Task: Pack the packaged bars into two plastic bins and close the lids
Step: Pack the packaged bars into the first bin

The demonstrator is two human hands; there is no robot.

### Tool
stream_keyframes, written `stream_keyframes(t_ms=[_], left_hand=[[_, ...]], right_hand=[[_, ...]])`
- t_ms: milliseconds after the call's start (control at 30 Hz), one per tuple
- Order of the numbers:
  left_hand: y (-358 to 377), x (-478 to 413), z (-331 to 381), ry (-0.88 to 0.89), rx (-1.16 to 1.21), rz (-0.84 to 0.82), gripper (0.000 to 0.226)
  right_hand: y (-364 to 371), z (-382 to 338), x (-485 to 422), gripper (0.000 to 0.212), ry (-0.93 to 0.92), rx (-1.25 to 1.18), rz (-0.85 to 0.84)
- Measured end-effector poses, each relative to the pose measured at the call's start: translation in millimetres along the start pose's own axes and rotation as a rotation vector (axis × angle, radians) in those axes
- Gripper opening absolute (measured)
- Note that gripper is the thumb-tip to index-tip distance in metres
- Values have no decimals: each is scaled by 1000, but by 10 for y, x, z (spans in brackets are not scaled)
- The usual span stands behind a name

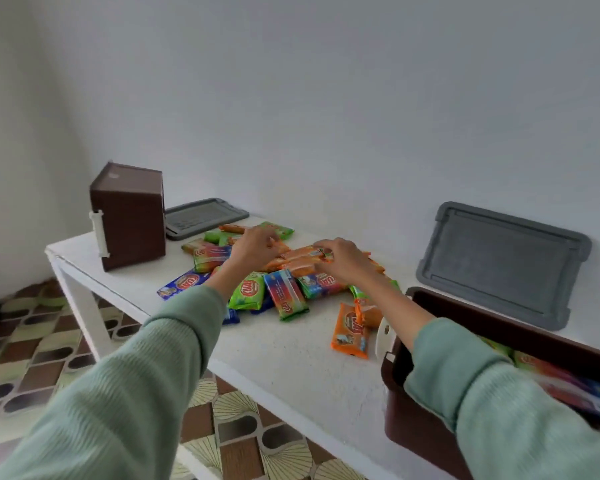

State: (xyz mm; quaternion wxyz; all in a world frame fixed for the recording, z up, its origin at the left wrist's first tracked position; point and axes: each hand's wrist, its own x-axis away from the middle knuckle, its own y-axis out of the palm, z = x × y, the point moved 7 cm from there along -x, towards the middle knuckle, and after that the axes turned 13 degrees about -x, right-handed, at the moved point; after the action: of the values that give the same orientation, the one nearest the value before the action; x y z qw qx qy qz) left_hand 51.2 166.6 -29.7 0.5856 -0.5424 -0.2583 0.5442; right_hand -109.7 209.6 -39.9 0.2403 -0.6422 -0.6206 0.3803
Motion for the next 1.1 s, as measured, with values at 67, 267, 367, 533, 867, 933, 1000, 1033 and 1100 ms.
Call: stream_keyframes(t_ms=[67,267,367,533,867,933,1000,1033,1100], left_hand=[[61,15,-176,-33,-16,-5,13],[491,39,-574,-151,-136,-152,48],[701,57,-624,-169,-210,-233,60],[1037,68,-672,-206,-195,-368,80],[1004,19,-669,-198,-374,-507,85],[989,25,-719,-226,-356,-538,90],[976,35,-742,-237,-343,-551,93],[973,42,-732,-240,-352,-560,93],[975,61,-691,-243,-384,-571,92]], right_hand=[[254,-30,-144,54,4,6,-51],[851,-72,-372,73,22,83,-187],[1100,-9,-369,91,125,146,-342],[1331,105,-302,98,169,319,-438],[1298,108,-356,87,90,321,-253],[1282,100,-370,77,88,303,-233],[1268,111,-390,70,106,278,-209],[1260,122,-401,68,118,251,-195],[1236,134,-417,65,129,177,-166]])
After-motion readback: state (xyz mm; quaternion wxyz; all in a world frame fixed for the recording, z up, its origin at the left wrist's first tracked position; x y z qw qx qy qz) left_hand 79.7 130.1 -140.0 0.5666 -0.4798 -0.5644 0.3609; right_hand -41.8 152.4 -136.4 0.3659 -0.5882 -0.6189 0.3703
